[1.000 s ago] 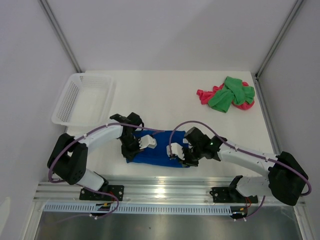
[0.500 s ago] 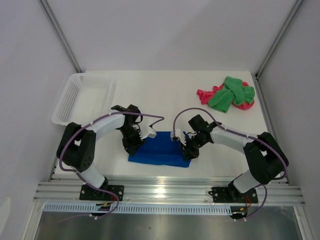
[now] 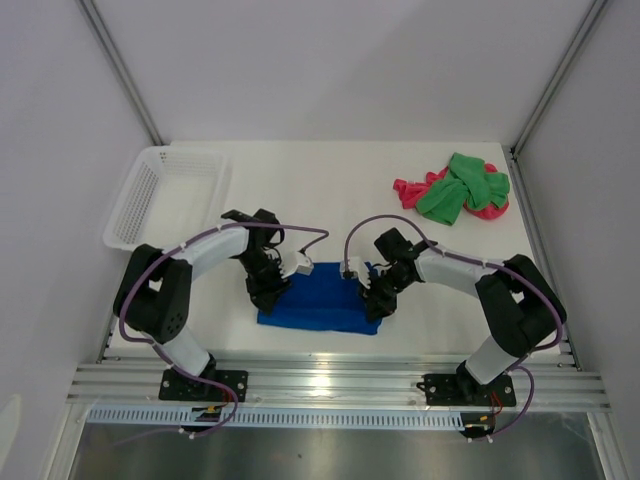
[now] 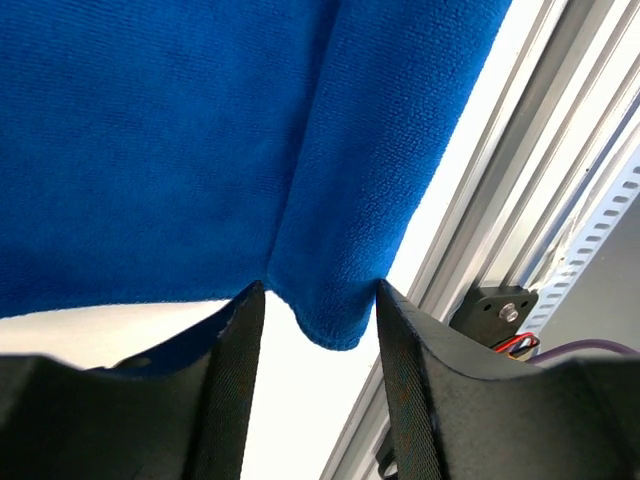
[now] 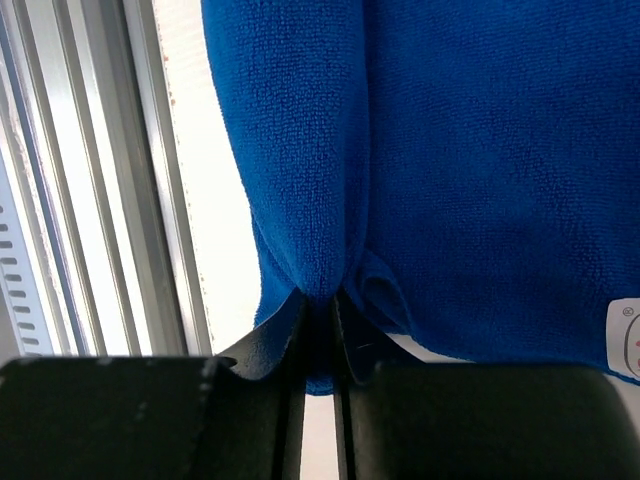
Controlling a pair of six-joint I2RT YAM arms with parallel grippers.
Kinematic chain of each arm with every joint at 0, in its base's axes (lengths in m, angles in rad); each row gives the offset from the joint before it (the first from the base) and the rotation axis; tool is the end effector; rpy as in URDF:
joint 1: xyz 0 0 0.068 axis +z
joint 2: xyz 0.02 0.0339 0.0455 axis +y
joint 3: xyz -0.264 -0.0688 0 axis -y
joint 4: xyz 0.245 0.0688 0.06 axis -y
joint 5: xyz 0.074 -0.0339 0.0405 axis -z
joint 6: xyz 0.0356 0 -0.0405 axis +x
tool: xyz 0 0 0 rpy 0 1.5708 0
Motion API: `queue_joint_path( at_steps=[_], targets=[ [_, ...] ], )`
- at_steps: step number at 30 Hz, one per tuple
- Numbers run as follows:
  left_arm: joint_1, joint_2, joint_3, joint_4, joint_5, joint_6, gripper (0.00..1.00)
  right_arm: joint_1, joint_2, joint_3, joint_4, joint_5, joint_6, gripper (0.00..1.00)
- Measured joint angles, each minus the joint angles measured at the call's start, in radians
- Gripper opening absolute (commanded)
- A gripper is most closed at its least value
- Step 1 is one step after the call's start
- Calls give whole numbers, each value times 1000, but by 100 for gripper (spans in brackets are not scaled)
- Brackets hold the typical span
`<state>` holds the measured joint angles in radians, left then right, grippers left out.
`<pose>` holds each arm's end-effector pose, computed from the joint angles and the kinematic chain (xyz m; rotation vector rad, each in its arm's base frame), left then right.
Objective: Roll the towels
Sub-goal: Roll the towel
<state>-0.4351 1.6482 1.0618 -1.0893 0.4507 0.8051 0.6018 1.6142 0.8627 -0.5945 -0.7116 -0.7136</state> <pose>0.2352 -0.1264 0.1856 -1.7369 -2.4954 0.7144 0.2126 0.1742 0.1554 -1.7499 2.0791 0.9903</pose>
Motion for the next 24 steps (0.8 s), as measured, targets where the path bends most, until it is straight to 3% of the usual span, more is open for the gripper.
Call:
queue_joint_path(
  at_steps=[1, 6, 7, 16, 21, 24],
  targets=[
    [0, 0, -3, 2, 2, -1, 46, -1, 2, 2, 1, 2, 3, 18],
    [0, 18, -25, 6, 5, -4, 6, -2, 15, 17, 5, 19, 28, 21],
    [0, 22, -29, 8, 4, -4, 1, -2, 15, 18, 7, 22, 32, 23],
    [42, 61, -21, 24, -5, -50, 1, -2, -3, 28, 52, 97, 122, 42],
    [92, 97, 12, 31, -4, -77, 1, -2, -159, 27, 81, 188, 199, 52],
    [95, 112, 14, 29, -3, -88, 6, -2, -278, 14, 129, 214, 252, 52]
  ],
)
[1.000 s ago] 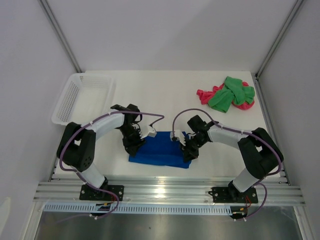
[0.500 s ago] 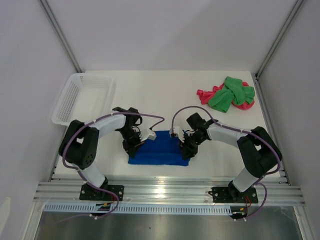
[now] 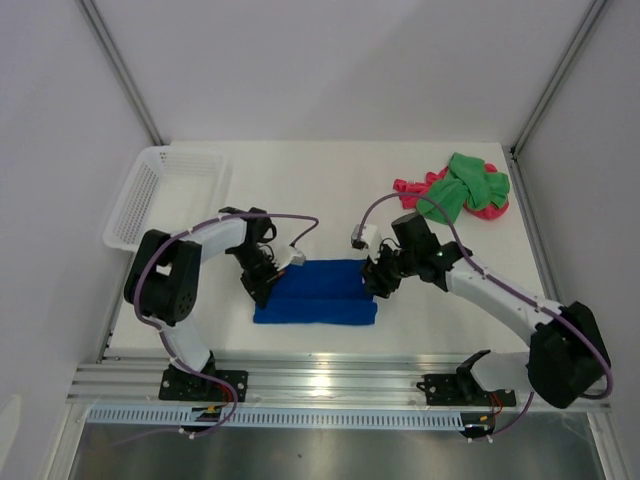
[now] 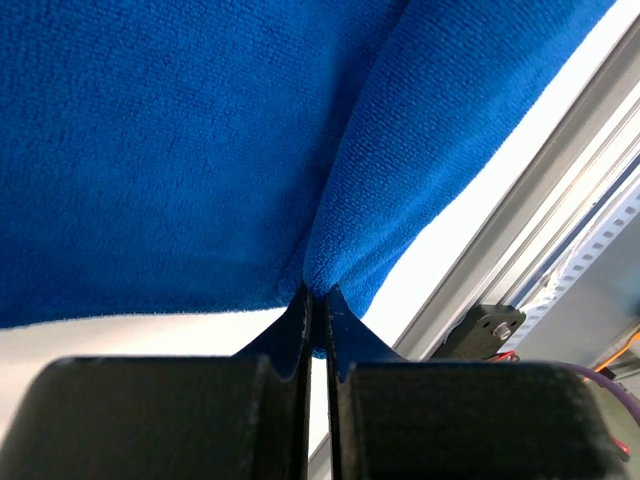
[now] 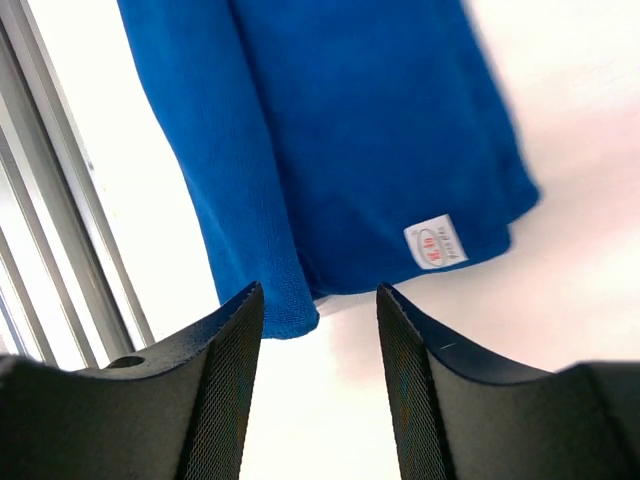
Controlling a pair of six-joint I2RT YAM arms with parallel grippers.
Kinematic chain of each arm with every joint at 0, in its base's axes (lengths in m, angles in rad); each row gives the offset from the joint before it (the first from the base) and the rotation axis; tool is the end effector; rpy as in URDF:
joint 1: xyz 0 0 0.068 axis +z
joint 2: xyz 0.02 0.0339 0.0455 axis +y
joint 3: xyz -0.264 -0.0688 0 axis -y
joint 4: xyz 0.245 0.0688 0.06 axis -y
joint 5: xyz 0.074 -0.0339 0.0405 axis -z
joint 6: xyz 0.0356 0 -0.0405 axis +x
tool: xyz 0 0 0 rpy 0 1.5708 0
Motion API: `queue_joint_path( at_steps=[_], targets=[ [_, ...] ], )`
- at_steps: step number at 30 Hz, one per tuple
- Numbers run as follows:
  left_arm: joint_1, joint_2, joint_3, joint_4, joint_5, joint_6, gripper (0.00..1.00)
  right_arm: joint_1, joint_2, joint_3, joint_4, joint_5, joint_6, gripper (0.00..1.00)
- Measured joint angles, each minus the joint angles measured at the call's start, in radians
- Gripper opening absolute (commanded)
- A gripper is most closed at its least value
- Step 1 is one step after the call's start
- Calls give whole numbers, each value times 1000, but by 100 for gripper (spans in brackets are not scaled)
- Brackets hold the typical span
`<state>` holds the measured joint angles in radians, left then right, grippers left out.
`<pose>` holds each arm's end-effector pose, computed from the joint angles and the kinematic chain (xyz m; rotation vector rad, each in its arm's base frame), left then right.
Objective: Roll the towels
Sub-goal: Roll the towel
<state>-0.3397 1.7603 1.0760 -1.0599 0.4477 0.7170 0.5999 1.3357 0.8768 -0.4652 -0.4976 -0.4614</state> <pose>0.2581 -0.1076 0.1599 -1.4482 -2.5979 0.7135 0.2118 0.1654 0.2315 -1.4200 2.0078 0.6779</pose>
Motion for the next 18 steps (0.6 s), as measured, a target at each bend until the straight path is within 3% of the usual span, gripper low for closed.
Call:
queue_joint_path(
  at_steps=[4, 5, 7, 12, 18],
  targets=[
    [0, 24, 7, 0, 0, -11, 8, 8, -117, -78, 113, 16, 91, 39],
    [0, 28, 9, -1, 0, -11, 8, 18, -137, -116, 160, 24, 127, 29],
    [0, 34, 13, -1, 0, -14, 8, 54, -152, -189, 240, 37, 203, 22],
    [0, 37, 14, -1, -1, -30, 13, 169, -132, -352, 438, 56, 362, 17],
    [0, 37, 14, 2, -10, -47, 18, 202, -56, -388, 589, 100, 468, 15]
  ],
)
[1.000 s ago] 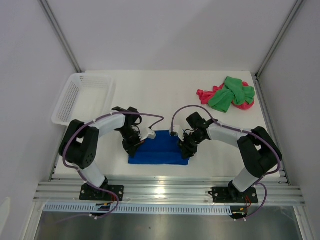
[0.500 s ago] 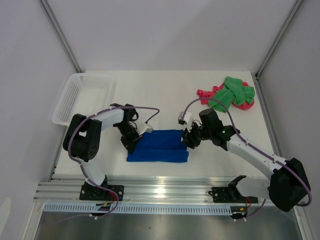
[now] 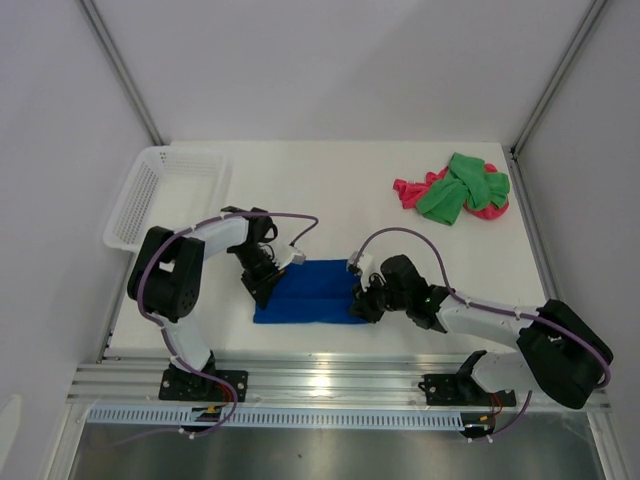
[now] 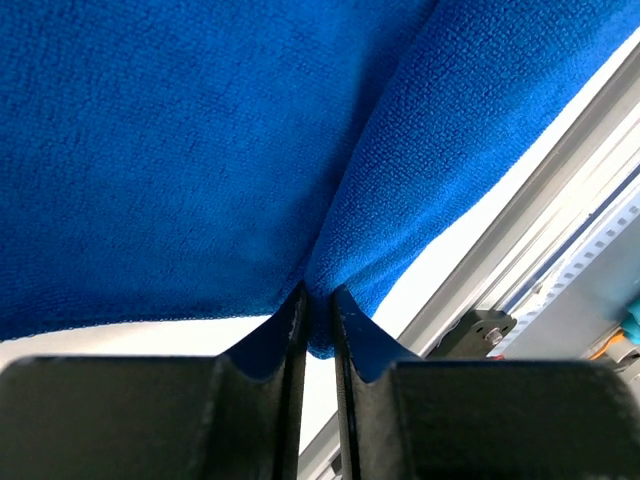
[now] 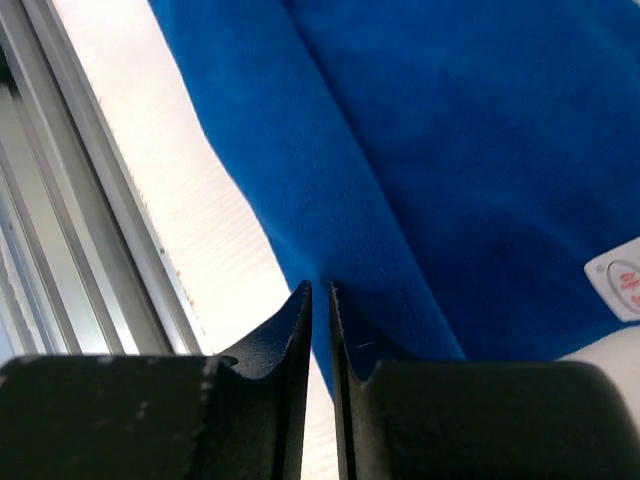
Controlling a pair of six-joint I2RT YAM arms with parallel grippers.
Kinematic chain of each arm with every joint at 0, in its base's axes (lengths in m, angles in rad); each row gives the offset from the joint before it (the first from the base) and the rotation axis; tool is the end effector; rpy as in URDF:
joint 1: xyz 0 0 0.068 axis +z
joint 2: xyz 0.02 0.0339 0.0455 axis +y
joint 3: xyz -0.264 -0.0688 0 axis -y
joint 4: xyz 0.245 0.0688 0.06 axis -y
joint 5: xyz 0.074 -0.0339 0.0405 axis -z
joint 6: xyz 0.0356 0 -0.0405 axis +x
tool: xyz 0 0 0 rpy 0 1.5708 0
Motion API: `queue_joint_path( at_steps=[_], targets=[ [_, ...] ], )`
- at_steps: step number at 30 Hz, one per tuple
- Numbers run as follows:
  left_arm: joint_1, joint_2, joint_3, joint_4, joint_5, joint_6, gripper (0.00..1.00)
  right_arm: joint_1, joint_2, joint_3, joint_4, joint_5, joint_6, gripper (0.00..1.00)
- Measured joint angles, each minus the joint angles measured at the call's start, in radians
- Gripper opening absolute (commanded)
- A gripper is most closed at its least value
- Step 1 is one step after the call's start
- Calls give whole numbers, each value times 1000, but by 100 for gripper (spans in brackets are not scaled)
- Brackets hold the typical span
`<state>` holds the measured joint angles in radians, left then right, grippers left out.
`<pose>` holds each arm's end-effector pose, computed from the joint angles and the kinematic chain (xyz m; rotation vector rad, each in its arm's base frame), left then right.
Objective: Roll the towels
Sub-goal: Roll the towel
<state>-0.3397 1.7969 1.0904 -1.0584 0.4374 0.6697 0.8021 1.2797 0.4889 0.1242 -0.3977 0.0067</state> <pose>0.2627 -0.1088 0.1531 -1.3682 -2.6085 0.6927 0.1591 0.1844 0.1684 -1.1047 2.0452 0.8706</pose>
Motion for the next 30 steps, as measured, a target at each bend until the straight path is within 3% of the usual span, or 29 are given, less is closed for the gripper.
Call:
queue_joint_path(
  at_steps=[8, 17, 25, 30],
  targets=[
    [0, -1, 0, 10, -24, -19, 35, -11, 71, 0, 113, 20, 56, 13],
    [-1, -94, 0, 33, -59, -29, 42, -38, 172, 0, 169, 35, 130, 13],
    [-68, -443, -60, 135, -130, -40, 50, -39, 171, 0, 172, 44, 167, 15],
    [-277, -718, -307, 296, -234, 22, 54, -38, 171, 0, 172, 50, 174, 16]
  ],
)
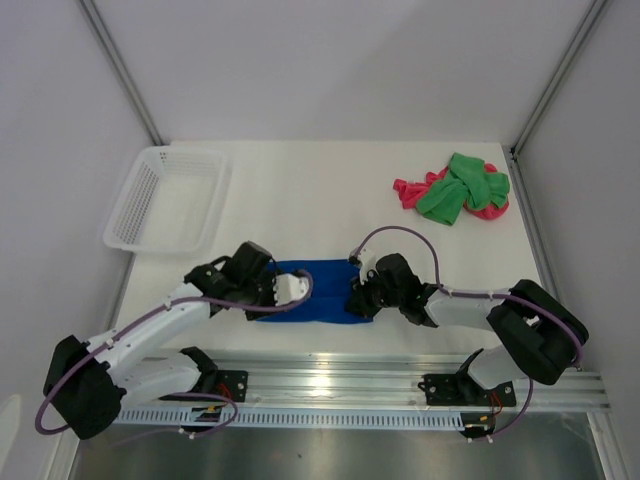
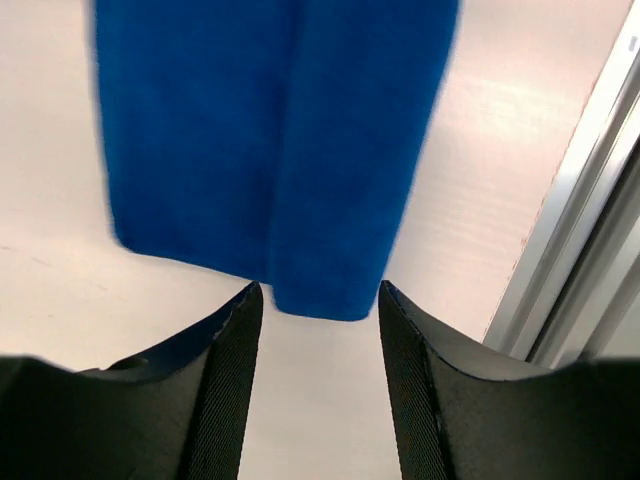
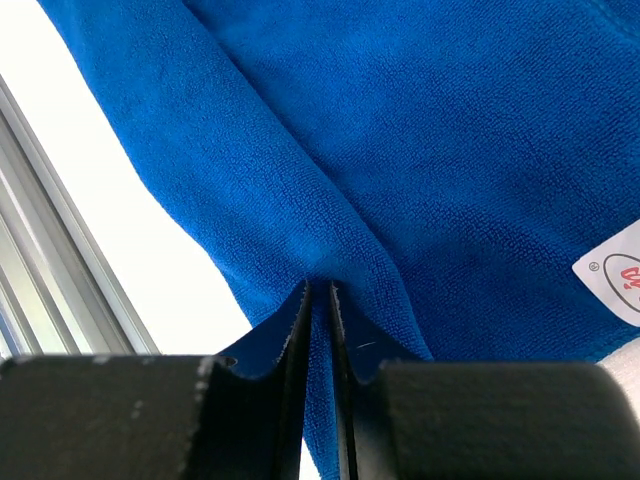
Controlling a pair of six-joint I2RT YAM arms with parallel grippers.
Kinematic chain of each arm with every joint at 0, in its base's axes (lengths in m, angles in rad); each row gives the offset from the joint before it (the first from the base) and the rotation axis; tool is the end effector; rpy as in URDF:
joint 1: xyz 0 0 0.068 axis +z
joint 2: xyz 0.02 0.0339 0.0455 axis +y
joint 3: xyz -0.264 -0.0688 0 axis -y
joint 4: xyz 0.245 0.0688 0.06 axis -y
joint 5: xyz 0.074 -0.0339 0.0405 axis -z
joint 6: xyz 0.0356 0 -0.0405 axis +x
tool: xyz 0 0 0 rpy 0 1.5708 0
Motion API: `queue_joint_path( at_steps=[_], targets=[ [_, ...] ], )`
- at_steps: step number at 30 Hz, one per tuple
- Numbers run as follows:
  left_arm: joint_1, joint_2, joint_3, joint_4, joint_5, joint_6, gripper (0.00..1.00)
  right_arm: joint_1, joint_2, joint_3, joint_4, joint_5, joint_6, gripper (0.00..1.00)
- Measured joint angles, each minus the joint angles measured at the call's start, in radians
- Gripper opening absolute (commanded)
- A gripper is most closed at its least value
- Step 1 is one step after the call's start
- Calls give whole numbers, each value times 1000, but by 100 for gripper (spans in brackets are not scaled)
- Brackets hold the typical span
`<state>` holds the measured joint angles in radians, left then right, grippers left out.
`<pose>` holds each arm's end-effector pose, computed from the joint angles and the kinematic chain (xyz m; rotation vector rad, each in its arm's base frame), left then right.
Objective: Roll the towels
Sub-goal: Roll the towel
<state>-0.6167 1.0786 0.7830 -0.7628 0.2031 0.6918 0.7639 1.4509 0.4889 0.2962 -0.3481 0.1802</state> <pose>0.1594 -0.1218 0.2373 1.6453 2.0307 -0.2404 0.1810 0.1902 0.1426 -0.8635 2.1802 0.8824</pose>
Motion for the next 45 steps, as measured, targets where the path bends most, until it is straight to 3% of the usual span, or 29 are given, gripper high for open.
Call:
queue_joint_path(
  at_steps=[6, 17, 20, 21, 24, 30, 35, 45],
  targets=[
    [-97, -30, -203, 74, -120, 93, 57, 0, 0, 0, -1, 1, -1, 17],
    [-160, 54, -276, 216, -197, 182, 56, 1, 1, 0, -1, 10, -1, 18],
    [-161, 87, -275, 264, -237, 183, 43, 1, 1, 1, -3, 10, -2, 22],
    [-161, 100, -271, 278, -253, 181, 26, 1, 1, 2, -7, 10, -8, 25],
    [-163, 140, -266, 309, -280, 175, 1, 6, -15, 13, -43, 12, -37, 33],
    [-167, 143, -263, 313, -289, 162, 1, 23, -166, 29, -191, 41, -152, 46],
    [-153, 136, -243, 277, -264, 146, 1, 80, -336, 48, -310, 84, -326, 49],
    [-125, 110, -205, 170, -146, 125, 1, 198, -372, 50, -496, 190, -712, 55]
  ],
)
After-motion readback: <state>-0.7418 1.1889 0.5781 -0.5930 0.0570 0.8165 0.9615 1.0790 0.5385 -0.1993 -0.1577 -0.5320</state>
